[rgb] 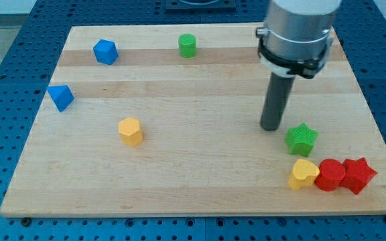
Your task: Push the green star to the top of the red circle
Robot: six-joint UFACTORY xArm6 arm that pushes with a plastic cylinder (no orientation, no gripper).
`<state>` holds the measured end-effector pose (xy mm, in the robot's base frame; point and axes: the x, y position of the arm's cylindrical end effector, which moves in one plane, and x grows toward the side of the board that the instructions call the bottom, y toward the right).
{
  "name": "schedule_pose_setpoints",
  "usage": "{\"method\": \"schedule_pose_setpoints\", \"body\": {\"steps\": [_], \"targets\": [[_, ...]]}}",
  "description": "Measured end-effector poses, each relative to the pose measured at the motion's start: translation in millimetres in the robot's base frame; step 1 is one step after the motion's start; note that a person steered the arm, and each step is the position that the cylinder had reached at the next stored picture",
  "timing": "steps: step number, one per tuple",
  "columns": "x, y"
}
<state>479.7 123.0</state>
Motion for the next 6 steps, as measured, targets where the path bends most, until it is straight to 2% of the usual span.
{"method": "schedule_pose_setpoints", "body": {"steps": [4, 6], "targets": [[37, 10], [38, 10]]}}
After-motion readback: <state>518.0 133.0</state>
